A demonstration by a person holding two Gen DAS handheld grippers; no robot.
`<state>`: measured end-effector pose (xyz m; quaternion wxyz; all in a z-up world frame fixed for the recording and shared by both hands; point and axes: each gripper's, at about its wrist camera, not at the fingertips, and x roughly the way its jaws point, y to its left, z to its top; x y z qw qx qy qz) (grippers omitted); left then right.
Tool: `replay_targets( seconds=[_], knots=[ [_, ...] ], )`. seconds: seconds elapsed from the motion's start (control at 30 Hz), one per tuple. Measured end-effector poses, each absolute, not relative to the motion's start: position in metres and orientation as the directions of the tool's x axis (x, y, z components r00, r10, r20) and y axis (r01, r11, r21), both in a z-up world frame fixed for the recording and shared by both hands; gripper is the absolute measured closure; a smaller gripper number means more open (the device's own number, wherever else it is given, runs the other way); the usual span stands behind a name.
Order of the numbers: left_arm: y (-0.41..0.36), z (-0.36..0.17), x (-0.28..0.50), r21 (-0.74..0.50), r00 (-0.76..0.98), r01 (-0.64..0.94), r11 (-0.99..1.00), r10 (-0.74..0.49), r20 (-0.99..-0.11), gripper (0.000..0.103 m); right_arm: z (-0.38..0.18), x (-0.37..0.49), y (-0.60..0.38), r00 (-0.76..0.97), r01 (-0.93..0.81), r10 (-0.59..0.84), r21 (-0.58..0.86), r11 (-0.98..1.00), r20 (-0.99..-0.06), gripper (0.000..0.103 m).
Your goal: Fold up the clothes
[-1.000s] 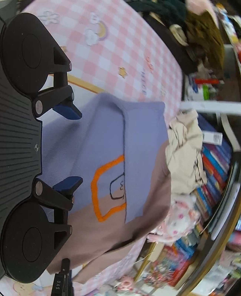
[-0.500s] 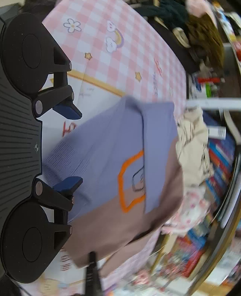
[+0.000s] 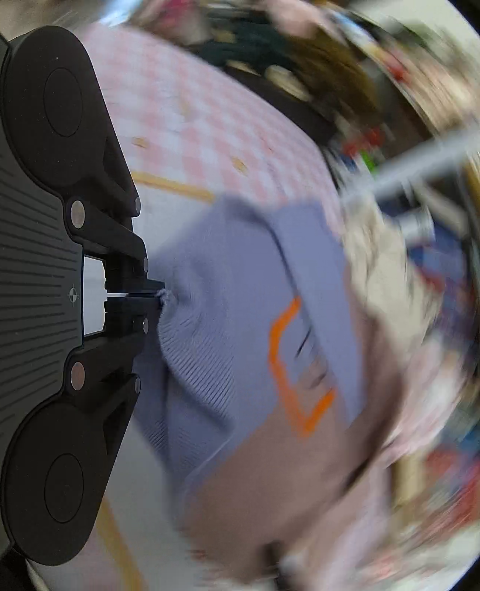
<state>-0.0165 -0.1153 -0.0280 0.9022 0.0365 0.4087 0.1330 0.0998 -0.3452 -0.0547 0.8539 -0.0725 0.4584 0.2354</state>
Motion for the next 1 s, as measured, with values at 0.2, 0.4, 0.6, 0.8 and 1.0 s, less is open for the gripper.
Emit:
replay_targets(
  seconds=[0.2,0.4,0.6,0.8,1.0],
  knots=[
    [-0.036,-0.025,-0.071,-0.100,0.602,-0.390,0.915,0.171,-0.780,0.086,-0.052,0.083,-0.338,0.413,-0.491,0.367,0.136,0.860,-0.834,0.091],
    [-0.015,-0.015,-0.084,-0.066,0.606,-0.280,0.958,0.123,-0.786,0.050,-0.050,0.066,-0.324,0.433,-0.471,0.333,0.104,0.876,-0.838,0.091],
    [0.026,-0.013,-0.059,-0.301,0.695,-0.254,0.919,-0.044,-0.718,0.037,-0.050,0.057,-0.315,0.471,-0.373,0.257,0.074,0.925,-0.844,0.091],
    [0.052,-0.055,-0.006,-0.412,0.623,-0.257,0.874,-0.176,-0.762,0.097,-0.050,0.043,-0.301,0.510,-0.264,0.159,0.022,0.964,-0.845,0.091],
    [0.052,-0.010,-0.010,-0.322,0.658,0.024,0.947,-0.257,-0.708,0.100,-0.046,0.013,-0.273,0.479,-0.247,0.141,0.021,0.969,-0.867,0.092]
  ],
)
